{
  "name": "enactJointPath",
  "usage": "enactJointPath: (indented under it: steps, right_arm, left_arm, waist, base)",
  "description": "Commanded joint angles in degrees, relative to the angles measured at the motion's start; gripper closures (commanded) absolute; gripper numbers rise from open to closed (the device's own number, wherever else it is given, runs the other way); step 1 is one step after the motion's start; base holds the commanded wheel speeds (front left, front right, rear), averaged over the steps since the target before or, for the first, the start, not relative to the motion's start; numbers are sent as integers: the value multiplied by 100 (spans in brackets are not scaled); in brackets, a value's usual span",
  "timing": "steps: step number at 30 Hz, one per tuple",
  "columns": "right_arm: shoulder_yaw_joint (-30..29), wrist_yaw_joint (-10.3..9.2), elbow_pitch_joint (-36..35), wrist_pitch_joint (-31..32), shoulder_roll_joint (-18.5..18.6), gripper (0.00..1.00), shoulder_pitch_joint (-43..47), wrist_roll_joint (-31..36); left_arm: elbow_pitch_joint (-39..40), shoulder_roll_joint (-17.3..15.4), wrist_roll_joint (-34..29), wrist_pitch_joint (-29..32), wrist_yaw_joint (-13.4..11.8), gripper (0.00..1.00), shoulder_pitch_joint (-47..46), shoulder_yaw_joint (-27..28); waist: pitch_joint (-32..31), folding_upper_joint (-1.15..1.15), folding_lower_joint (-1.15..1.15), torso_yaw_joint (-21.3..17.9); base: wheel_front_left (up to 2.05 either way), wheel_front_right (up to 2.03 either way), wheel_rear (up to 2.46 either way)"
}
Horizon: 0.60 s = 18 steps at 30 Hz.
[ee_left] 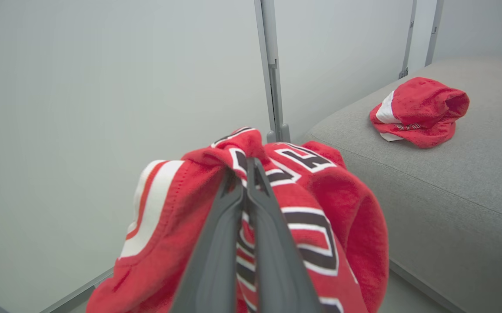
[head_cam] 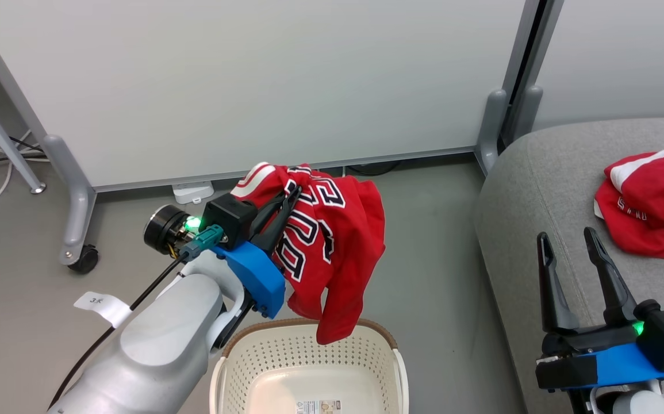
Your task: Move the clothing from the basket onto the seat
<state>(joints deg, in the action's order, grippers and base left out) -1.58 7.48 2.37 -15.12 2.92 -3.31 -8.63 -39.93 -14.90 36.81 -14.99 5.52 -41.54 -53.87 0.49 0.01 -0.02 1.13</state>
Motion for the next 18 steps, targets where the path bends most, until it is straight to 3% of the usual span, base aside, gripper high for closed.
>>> enactJointPath:
  steps: [1, 18]
  right_arm:
    - [-10, 3, 3, -5, -6, 0, 83, -25]
    - [329, 3, 166, -5, -6, 0, 96, -142]
  left_arm:
    - [64, -29, 5, -28, -44, 100, 30, 50]
    - [1256, -221, -1, 185, -396, 100, 29, 64]
  waist:
    - [-42, -1, 2, 41]
    - [-80, -1, 2, 198]
  base:
    - [0, 0, 0]
    - [0, 0, 0]
